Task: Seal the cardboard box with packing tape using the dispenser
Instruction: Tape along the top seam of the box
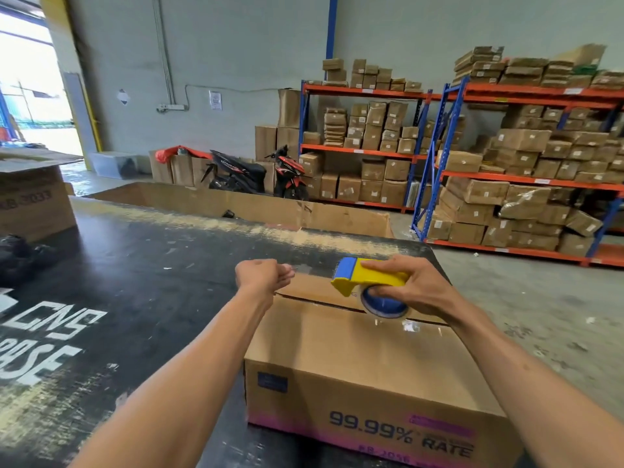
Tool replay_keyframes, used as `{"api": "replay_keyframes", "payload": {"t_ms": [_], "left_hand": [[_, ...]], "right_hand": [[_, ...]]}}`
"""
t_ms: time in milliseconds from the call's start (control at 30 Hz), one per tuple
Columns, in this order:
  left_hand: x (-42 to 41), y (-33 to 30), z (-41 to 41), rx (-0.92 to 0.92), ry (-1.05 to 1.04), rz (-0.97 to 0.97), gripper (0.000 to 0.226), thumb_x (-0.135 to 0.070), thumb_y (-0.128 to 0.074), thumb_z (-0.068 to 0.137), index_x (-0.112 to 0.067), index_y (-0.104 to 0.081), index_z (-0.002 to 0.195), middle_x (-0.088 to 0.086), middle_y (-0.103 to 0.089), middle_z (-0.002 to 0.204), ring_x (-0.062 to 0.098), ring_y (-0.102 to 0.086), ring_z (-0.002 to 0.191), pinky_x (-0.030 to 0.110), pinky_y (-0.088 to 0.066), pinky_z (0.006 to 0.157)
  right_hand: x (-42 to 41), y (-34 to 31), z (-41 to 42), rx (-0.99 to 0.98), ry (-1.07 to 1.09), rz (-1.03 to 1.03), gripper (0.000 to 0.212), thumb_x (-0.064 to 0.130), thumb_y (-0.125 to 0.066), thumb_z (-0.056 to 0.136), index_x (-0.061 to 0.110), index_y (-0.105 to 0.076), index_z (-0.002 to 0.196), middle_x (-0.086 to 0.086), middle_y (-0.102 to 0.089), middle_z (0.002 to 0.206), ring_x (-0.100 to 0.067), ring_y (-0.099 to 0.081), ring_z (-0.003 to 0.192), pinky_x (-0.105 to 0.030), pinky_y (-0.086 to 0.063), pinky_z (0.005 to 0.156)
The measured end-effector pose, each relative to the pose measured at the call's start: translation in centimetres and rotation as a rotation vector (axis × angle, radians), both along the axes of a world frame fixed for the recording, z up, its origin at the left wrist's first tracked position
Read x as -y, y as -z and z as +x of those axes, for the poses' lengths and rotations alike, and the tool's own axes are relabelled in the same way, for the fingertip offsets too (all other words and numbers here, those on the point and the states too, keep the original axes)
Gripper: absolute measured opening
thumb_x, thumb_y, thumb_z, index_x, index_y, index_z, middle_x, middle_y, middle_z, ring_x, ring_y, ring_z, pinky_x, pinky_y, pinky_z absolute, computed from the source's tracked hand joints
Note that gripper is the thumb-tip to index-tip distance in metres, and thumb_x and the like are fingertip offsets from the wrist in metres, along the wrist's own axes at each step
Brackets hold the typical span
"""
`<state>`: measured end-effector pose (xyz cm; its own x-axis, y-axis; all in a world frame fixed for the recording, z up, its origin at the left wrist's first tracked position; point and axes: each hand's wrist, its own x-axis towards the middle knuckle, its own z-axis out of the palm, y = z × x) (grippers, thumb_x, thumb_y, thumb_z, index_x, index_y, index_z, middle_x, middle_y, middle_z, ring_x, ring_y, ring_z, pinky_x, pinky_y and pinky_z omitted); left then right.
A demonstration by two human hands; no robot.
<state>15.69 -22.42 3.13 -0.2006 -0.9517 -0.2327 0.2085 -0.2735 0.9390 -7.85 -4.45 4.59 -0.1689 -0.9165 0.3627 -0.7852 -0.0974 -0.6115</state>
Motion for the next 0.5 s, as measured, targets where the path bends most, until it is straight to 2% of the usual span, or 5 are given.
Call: {"api": "replay_keyframes", "payload": {"t_ms": [67,167,333,433,500], "left_hand": [[1.2,2.0,0.0,0.019,-0.016,-0.005,0.013,0.016,-0.068,0.082,0.005,-0.066,0.076,0.021,-0.073,0.068,0.027,-0.075,0.066,0.032,-0.059,0.065],[2.7,4.4,0.0,0.032,-0.034,-0.005,0.019,0.015,-0.07,0.08,0.002,-0.065,0.093,0.024,-0.074,0.078,0.028,-0.075,0.067,0.032,-0.06,0.063],[3.4,7.3,-0.4,0.13,-0.036,-0.016,0.035,0.006,-0.076,0.077,-0.005,-0.064,0.108,0.015,-0.075,0.085,0.023,-0.076,0.072,0.04,-0.062,0.079],[3.3,7.7,-0.5,0.245,-0.101,-0.076,0.044,-0.006,-0.081,0.073,-0.006,-0.067,0.116,0.003,-0.073,0.096,0.021,-0.071,0.094,0.038,-0.056,0.092],[2.4,7.5,-0.3,0.341,-0.166,-0.137,0.04,-0.008,-0.077,0.078,-0.009,-0.068,0.117,-0.001,-0.067,0.1,0.021,-0.061,0.103,0.033,-0.05,0.091]], "right_hand": [[2.2,0.6,0.5,-0.053,-0.013,0.082,0.051,0.037,-0.084,0.076,0.047,-0.066,0.123,0.001,-0.059,0.094,-0.013,-0.056,0.086,-0.042,-0.05,0.083],[4.5,2.0,0.8,-0.111,0.007,0.209,0.051,0.054,-0.077,0.069,0.057,-0.065,0.118,0.003,-0.058,0.094,-0.016,-0.056,0.086,-0.047,-0.05,0.083],[6.3,2.9,0.8,-0.182,0.019,0.314,0.045,0.061,-0.068,0.068,0.062,-0.063,0.113,0.004,-0.057,0.096,-0.016,-0.055,0.088,-0.044,-0.05,0.081],[7.2,2.7,0.9,-0.231,0.014,0.349,0.042,0.053,-0.072,0.077,0.058,-0.063,0.117,0.005,-0.057,0.097,-0.015,-0.054,0.088,-0.038,-0.046,0.077],[7.8,2.5,1.2,-0.273,0.003,0.354,0.042,0.051,-0.072,0.079,0.056,-0.063,0.119,0.007,-0.057,0.097,-0.014,-0.053,0.087,-0.035,-0.044,0.073]]}}
